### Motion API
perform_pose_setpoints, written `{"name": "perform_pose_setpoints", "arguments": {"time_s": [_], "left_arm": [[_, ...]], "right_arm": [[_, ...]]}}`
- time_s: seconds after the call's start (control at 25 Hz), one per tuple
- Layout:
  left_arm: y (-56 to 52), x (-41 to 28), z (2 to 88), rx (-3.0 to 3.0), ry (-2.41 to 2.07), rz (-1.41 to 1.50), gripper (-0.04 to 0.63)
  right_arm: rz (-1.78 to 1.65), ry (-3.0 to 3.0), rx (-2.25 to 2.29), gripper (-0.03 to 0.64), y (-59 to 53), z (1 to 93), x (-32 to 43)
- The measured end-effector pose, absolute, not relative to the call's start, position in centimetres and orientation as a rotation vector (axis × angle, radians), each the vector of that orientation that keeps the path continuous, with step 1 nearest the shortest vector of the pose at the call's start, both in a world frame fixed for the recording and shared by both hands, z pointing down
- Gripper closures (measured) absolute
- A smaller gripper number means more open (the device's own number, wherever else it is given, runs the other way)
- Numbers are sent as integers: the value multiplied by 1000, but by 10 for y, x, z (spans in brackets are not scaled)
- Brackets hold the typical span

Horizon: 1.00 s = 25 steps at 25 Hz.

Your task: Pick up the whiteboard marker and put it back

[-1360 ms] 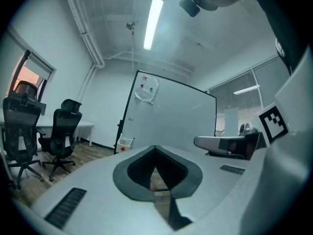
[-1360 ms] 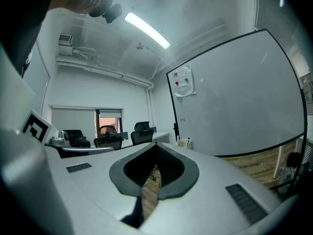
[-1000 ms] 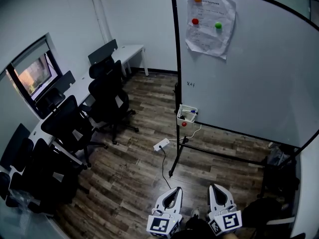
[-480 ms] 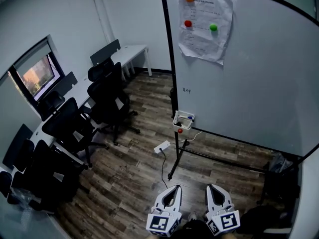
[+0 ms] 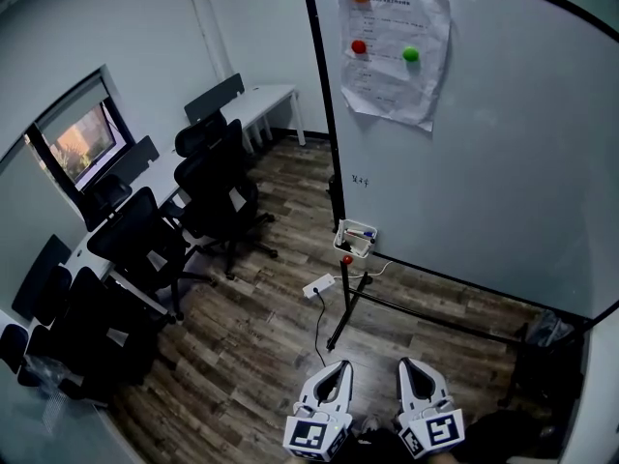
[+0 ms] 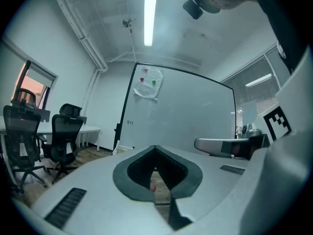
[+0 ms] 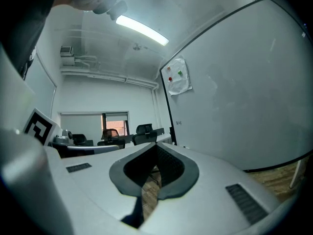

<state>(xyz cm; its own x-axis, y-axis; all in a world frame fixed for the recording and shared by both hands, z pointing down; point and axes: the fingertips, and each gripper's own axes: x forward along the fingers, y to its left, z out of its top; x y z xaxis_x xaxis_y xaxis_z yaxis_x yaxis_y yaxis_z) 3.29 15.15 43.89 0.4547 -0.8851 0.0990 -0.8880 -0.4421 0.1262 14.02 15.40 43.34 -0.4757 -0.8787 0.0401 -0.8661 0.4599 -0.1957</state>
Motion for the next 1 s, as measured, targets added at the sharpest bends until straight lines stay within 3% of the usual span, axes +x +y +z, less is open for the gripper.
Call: {"name": "perform_pose_setpoints", "arguments": {"time_s": [1.0], "left_arm": [[46,6,436,2536,-1550,-26,589]], "right_arm": [[-295,2609,-1633,604,56,440,120]]}}
